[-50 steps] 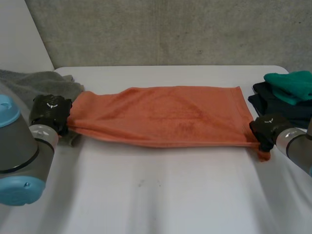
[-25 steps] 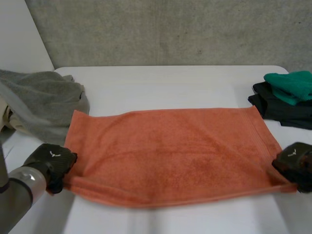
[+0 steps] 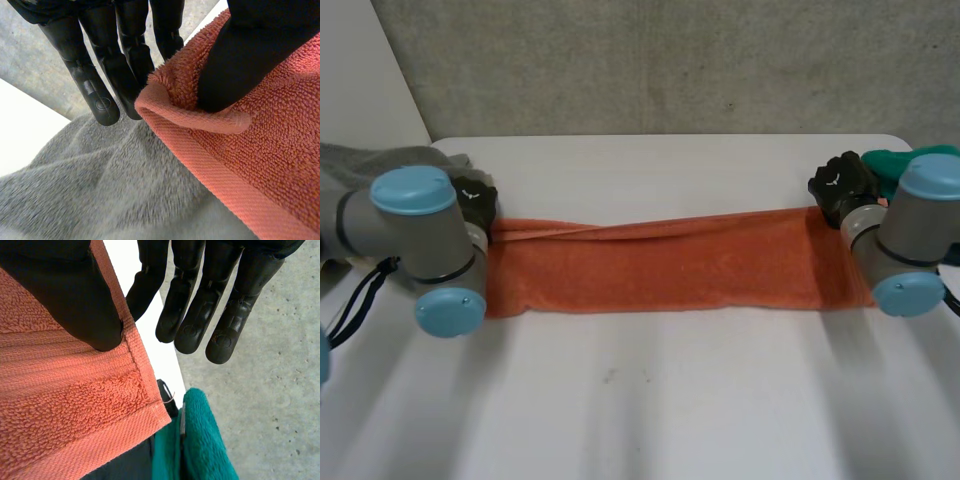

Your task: Fold the laundry.

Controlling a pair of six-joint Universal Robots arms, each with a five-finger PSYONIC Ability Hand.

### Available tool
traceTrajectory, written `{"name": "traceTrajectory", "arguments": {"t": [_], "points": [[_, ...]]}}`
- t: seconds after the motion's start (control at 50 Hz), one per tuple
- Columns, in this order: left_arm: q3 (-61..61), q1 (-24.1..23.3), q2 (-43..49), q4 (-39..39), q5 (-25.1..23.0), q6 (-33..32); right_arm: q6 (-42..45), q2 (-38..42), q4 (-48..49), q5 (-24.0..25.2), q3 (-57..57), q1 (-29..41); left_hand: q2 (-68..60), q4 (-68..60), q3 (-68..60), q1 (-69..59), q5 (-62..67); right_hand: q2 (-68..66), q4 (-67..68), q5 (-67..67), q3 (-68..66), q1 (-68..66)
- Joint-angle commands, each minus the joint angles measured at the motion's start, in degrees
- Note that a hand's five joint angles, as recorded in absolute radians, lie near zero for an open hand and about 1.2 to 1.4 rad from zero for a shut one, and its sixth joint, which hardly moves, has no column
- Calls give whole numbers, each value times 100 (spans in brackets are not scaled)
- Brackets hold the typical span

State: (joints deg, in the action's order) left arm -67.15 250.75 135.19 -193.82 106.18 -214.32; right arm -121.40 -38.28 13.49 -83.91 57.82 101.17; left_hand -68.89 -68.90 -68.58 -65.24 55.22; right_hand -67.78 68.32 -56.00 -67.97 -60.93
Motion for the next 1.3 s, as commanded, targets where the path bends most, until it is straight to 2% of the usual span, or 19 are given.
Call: {"name": "traceTrajectory", "arguments": {"t": [0.02, 0.04, 0.06, 0.08, 0.1, 0.14, 0.16, 0.3, 0.38, 0.44, 0.48, 0.54, 0.56, 0.66, 0.76, 0.88, 1.02, 1.14, 1.3], "points": [[781, -17, 675, -164, -10, -110, -15, 980, 119, -90, -1088, 69, -1111, -1110, -1142, -1476, 1478, -1222, 1168, -1400, -1203, -1907], [878, -17, 772, -217, -27, -110, -67, 1059, 136, -64, -1185, 87, -1111, -1110, -1142, -1476, 1478, -1222, 1168, -1400, -1203, -1907], [888, -26, 790, -243, -53, -110, -68, 1086, 145, -98, -1203, 87, -564, -562, -594, -928, 931, 387, -441, 210, 406, -297], [879, -43, 799, -270, -80, -128, -68, 1095, 162, -125, -1212, 87, 1790, 1791, 1759, 1425, -1423, 3151, -3205, 2974, 3170, 2467], [861, -61, 799, -296, -89, -128, -77, 1104, 171, -143, -1203, 104, 4894, 4896, 4864, 4529, -4527, 5778, -5832, 5600, 5797, 5093], [765, -158, 755, -349, -89, -137, -129, 1051, 180, -186, -1090, 201, 4776, 4777, 4745, 4411, -4408, 5778, -5832, 5600, 5797, 5093], [712, -193, 720, -366, -89, -128, -190, 990, 171, -213, -1011, 236, 5590, 5592, 5560, 5225, -5223, 5778, -5832, 5600, 5797, 5093], [-157, -325, -263, -534, -106, -110, -1508, -625, 119, -152, 430, 210, 5889, 5890, 5858, 5524, -5522, 5778, -5832, 5600, 5797, 5093], [-842, -325, -896, -516, -133, -101, -2211, -1663, -39, 181, 1265, 149, 5889, 5890, 5858, 5524, -5522, 5778, -5832, 5600, 5797, 5093], [-1370, -307, -1310, -507, -220, -119, -2423, -2244, -522, 726, 1819, -185, 5889, 5890, 5858, 5524, -5522, 5778, -5832, 5600, 5797, 5093], [-1659, -246, -1450, -490, -543, -119, -2441, -2446, -1021, 1068, 2091, -491, 5889, 5890, 5858, 5524, -5522, 5778, -5832, 5600, 5797, 5093], [-1854, -79, -1451, -499, -1019, -137, -2423, -2491, -1436, 1325, 2338, -704, 5889, 5890, 5858, 5524, -5522, 5778, -5832, 5600, 5797, 5093], [-1933, 87, -1434, -525, -1334, -137, -2423, -2491, -1629, 1429, 2495, -774, 5835, 5836, 5804, 5470, -5467, 5778, -5832, 5600, 5797, 5093], [-1741, 431, -872, -613, -1987, -215, -2406, -2482, -1613, 1492, 2936, -836, 5784, 5785, 5753, 5419, -5416, 5778, -5832, 5600, 5797, 5093], [-1152, 668, -274, -692, -2066, -453, -2406, -2482, -1385, 1474, 3209, -836, 5632, 5634, 5602, 5267, -5265, 5778, -5832, 5600, 5797, 5093], [-458, 695, 279, -771, -2101, -515, -2397, -2482, -1296, 1466, 3323, -827, 5481, 5482, 5450, 5116, -5114, 5778, -5832, 5600, 5797, 5093], [70, 695, 526, -990, -2207, -462, -2406, -2465, -1279, 1466, 3393, -792, 4825, 4827, 4795, 4460, -4458, 5778, -5832, 5600, 5797, 5093], [386, 677, 710, -1000, -2479, -409, -2397, -2456, -1235, 1457, 3411, -801, 4825, 4826, 4794, 4460, -4457, 5778, -5832, 5600, 5797, 5093], [606, 607, 956, -991, -2488, -409, -2397, -2456, -1209, 1457, 3429, -818, 4808, 4809, 4777, 4443, -4441, 5778, -5832, 5600, 5797, 5093]]}}
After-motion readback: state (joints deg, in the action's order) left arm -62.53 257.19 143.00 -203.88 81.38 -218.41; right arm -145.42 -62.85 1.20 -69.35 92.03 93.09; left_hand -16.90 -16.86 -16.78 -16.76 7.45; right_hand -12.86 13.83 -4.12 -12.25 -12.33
